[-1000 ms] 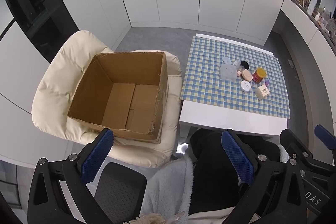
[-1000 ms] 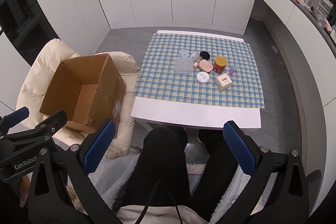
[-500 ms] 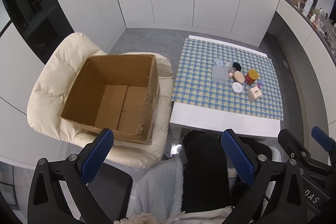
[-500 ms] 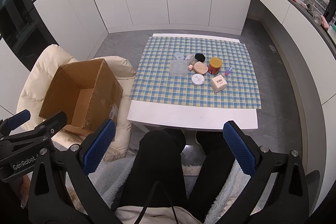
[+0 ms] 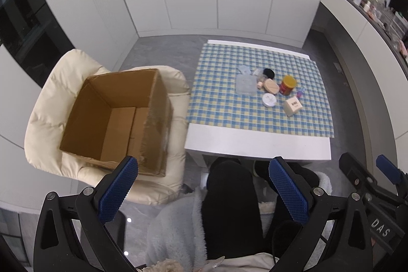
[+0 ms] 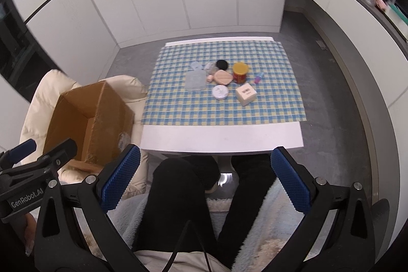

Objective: Organize objects
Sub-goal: 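Move both tools forward toward the cosmetics on the checked cloth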

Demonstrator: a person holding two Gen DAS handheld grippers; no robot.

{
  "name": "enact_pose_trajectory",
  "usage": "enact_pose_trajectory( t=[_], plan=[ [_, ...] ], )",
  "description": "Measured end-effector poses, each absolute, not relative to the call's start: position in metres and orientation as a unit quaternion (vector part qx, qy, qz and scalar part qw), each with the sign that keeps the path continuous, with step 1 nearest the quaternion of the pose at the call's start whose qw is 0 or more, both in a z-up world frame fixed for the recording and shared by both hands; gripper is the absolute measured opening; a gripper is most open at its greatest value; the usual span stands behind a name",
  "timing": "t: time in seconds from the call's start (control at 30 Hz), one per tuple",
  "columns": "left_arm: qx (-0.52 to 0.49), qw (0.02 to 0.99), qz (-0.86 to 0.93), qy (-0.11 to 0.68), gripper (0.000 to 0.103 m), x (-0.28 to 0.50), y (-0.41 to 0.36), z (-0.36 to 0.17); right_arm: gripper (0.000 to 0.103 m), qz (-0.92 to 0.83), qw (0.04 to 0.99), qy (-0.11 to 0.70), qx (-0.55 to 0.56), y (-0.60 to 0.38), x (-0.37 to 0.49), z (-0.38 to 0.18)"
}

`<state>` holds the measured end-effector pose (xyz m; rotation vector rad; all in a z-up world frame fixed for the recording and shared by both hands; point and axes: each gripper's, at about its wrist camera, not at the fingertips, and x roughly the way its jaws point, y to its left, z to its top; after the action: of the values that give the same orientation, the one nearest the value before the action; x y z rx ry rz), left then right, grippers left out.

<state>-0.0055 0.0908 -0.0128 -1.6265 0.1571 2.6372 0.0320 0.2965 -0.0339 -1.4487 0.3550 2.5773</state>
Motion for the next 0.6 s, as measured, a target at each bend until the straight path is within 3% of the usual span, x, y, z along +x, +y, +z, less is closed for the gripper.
enact_pose_trajectory(
  t=[0.6],
  plan=[
    [-0.543,0.067,0.833,0.08,0.103,-0.022,0.172,-0.059,0.103,0.845,0.128,0.163,-0.493,0.389,0.044,-0.069]
  ],
)
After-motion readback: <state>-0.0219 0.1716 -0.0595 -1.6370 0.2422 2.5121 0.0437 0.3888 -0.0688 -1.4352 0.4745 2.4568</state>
